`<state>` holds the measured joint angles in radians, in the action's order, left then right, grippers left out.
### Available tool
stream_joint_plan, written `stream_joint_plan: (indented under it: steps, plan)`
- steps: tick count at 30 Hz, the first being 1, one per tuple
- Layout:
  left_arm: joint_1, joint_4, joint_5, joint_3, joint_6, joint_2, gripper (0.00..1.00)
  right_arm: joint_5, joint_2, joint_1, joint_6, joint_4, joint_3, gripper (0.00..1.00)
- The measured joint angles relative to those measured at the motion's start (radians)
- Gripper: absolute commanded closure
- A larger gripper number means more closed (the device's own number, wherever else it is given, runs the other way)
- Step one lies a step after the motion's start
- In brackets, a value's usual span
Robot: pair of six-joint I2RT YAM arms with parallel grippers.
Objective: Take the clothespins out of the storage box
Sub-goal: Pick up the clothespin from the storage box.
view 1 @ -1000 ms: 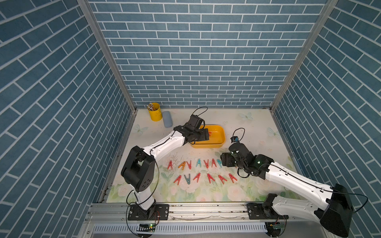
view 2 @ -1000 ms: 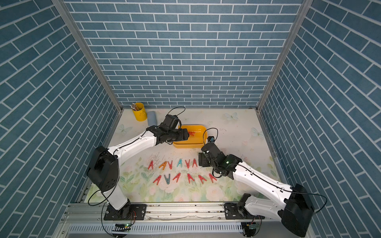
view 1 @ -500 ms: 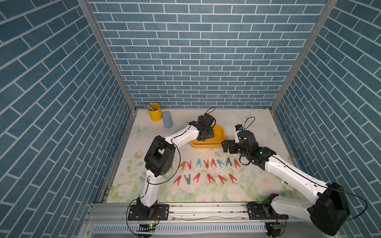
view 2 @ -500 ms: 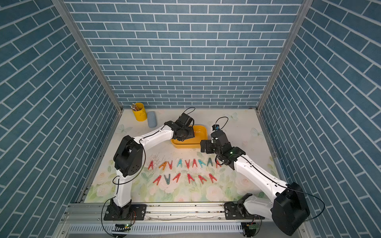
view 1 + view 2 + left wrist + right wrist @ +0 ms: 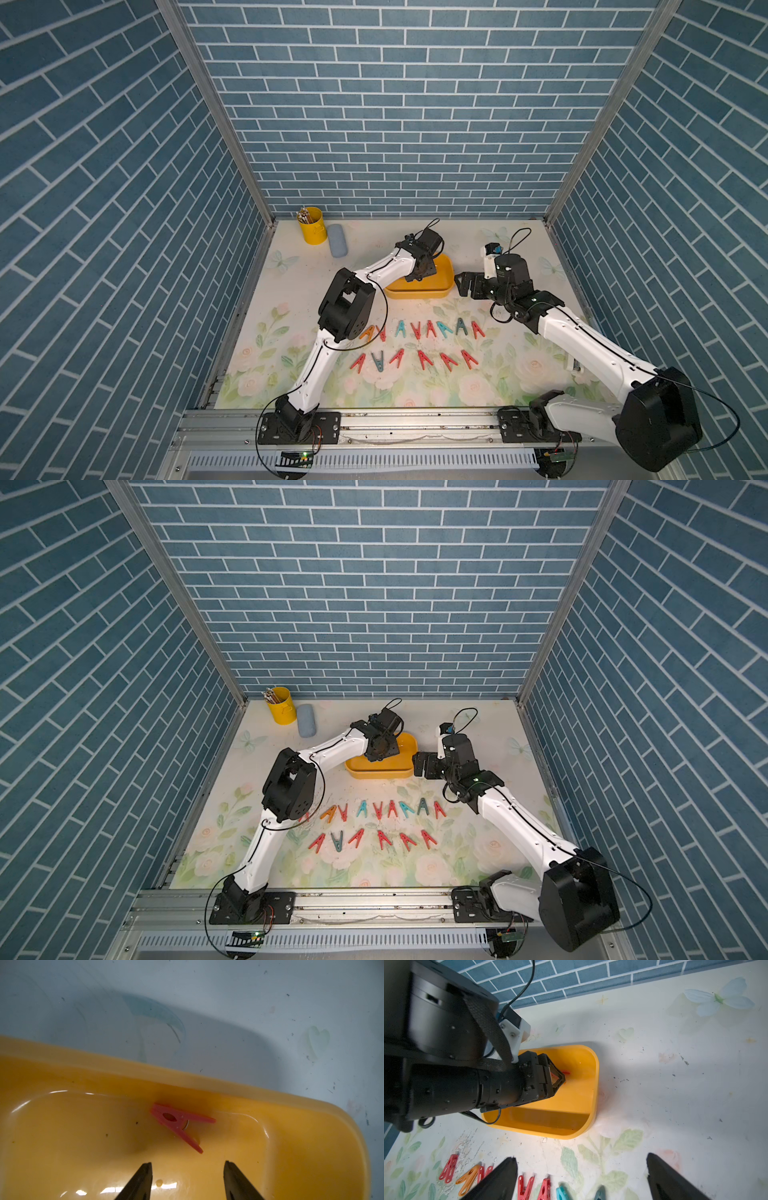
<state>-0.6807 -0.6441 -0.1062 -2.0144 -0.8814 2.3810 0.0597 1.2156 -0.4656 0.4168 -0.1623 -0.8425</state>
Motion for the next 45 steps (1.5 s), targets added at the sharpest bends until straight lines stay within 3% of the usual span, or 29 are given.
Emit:
stream_joint_plan:
  steps: [18, 31, 32, 34, 37, 38, 42, 45]
  plan:
    - [0.002, -0.109, -0.082, -0.068, 0.003, 0.060, 0.56, 0.058, 0.000, 0.026, -0.005, 0.022, 0.007, 0.01]
    - [0.007, -0.118, -0.093, -0.058, 0.030, 0.059, 0.92, 0.074, 0.000, 0.026, -0.004, 0.030, 0.018, 0.01]
    - [0.007, -0.110, -0.093, -0.048, 0.032, 0.055, 0.91, 0.076, 0.000, 0.026, -0.004, 0.031, 0.018, 0.01]
    - [0.007, -0.093, -0.092, -0.018, 0.034, 0.035, 0.77, 0.081, 0.000, 0.026, -0.004, 0.035, 0.018, 0.01]
    - [0.008, -0.083, -0.087, 0.026, 0.036, 0.007, 0.67, 0.091, 0.000, 0.026, -0.003, 0.042, 0.018, 0.01]
    - [0.008, -0.083, -0.087, 0.034, 0.036, 0.003, 0.56, 0.095, 0.000, 0.026, -0.003, 0.045, 0.019, 0.01]
    - [0.008, -0.078, -0.084, 0.039, 0.040, -0.001, 0.51, 0.109, 0.000, 0.026, -0.002, 0.051, 0.024, 0.01]
    - [0.004, -0.092, -0.100, 0.032, 0.048, 0.000, 0.32, 0.116, 0.000, 0.026, -0.001, 0.051, 0.024, 0.01]
